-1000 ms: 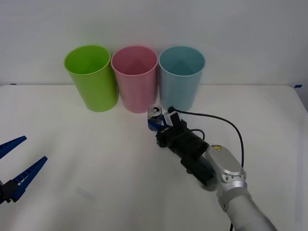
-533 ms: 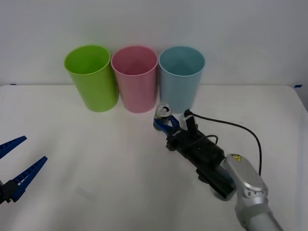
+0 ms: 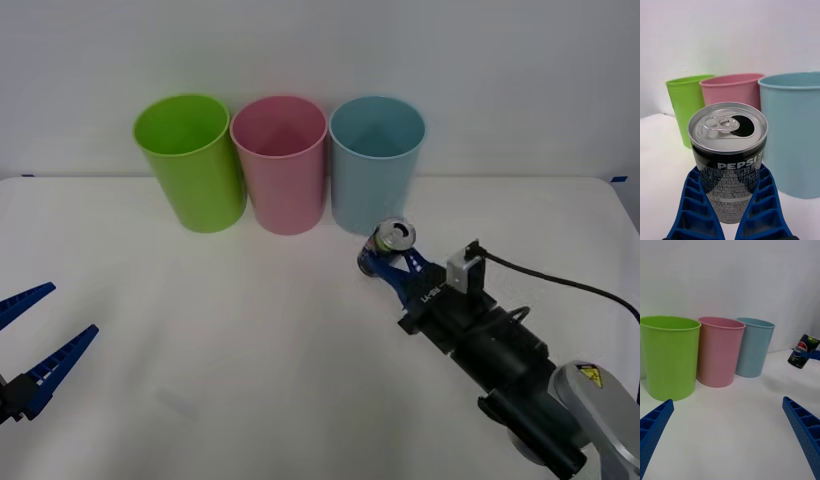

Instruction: Grasp the object on the table and drop it into the matching bin: aluminum can to the light blue bin, PET bottle to the pink bin.

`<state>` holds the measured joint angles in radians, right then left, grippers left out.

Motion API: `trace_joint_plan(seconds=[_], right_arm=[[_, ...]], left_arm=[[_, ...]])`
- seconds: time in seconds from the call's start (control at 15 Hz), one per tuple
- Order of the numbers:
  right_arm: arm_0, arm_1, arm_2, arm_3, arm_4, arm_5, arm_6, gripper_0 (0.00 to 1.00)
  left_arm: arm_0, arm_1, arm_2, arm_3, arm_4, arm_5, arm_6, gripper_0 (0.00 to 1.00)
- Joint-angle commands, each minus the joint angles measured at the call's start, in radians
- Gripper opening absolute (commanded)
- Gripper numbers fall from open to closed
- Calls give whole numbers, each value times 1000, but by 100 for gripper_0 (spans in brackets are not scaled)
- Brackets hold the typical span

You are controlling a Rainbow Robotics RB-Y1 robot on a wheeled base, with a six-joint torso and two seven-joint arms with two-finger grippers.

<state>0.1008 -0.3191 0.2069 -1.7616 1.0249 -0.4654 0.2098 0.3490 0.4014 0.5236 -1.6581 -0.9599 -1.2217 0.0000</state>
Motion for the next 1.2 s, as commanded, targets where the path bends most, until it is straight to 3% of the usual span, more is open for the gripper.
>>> trace_joint_plan(seconds=[0.07,0.53,0.67,1.0,1.2], right_arm=[[33,-20,-26,-104,20,11,-90,0],[-62,-66,-113,-176,53,14,-176,0],[-113,-92,-118,-170,55,21,-250,0],[-294,-115,-129,-21,57,24,-288,0],[-389,-77,-152,99,118,24,-294,0]], left_arm=[[0,0,0,0,0,0,0,100],[0,0,0,0,0,0,0,100],[0,0,0,0,0,0,0,100],[0,0,0,0,0,0,0,100],[0,0,0,0,0,0,0,100]])
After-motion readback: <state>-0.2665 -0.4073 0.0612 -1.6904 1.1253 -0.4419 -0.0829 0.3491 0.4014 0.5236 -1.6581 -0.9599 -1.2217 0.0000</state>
